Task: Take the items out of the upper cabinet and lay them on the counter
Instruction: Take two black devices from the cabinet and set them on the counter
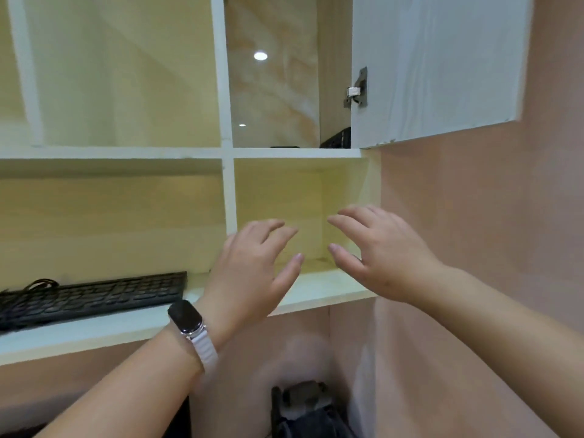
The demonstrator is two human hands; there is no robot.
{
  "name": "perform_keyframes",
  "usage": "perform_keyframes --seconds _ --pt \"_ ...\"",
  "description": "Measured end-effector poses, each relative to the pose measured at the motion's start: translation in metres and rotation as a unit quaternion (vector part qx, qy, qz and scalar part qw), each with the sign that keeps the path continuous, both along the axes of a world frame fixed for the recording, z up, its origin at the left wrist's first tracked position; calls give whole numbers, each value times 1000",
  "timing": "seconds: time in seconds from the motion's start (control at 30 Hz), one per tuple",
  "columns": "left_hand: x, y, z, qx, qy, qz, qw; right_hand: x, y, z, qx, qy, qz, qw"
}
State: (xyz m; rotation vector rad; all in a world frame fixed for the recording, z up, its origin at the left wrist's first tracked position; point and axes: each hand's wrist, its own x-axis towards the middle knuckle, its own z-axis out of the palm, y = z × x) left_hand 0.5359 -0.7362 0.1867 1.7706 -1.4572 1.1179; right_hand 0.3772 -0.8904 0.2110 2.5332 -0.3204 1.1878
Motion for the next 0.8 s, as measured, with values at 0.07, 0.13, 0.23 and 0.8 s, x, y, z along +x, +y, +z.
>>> perform_keyframes --seconds 0.07,0.13,0.23,0.8 --pt "3 -13 22 -9 -14 11 1000 7 -15 23 -14 -11 17 1000" --pt "7 -25 43 -18 -28 14 999 14 -25 45 -14 -29 38 999" --pt "10 -34 74 -37 -35 -1 999 20 -34 72 32 -46 69 996" --pt "47 -95 236 294 68 156 941 88 -65 159 122 79 81 986"
